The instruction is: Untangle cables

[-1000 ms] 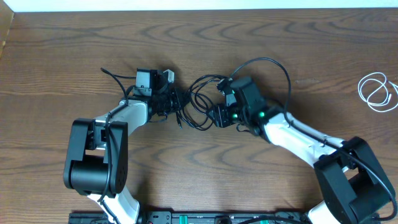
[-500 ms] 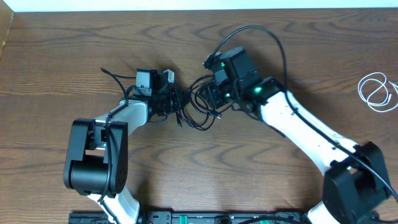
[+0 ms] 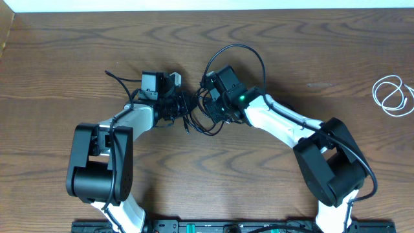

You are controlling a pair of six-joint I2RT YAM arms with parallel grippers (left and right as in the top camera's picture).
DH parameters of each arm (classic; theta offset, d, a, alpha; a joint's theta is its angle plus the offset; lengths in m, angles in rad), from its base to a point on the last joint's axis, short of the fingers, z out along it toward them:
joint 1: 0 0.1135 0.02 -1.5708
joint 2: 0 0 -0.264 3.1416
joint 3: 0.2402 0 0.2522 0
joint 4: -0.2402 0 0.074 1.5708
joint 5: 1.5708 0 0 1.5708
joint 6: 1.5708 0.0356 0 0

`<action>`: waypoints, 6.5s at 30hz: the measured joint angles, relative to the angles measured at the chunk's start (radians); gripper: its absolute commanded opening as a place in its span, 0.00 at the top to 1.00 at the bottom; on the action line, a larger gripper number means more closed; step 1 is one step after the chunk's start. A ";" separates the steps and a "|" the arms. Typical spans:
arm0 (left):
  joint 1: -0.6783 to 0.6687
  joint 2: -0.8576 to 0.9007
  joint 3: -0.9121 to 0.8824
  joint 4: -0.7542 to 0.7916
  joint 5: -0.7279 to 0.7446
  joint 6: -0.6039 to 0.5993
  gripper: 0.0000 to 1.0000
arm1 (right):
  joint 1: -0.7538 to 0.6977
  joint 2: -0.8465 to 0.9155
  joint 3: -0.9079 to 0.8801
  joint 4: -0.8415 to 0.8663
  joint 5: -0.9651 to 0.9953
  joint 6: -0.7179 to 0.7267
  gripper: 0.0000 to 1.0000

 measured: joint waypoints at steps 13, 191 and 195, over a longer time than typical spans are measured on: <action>0.000 0.000 0.000 0.000 0.000 0.000 0.92 | 0.040 0.022 0.000 -0.002 0.026 -0.005 0.67; 0.106 -0.349 -0.038 -0.246 -0.281 -0.080 0.05 | -0.465 -0.452 -0.435 -0.303 -0.182 0.132 0.30; 0.005 -0.352 -0.029 -0.264 -0.404 -0.056 0.05 | -0.521 -0.452 -0.434 -0.228 -0.233 0.148 0.30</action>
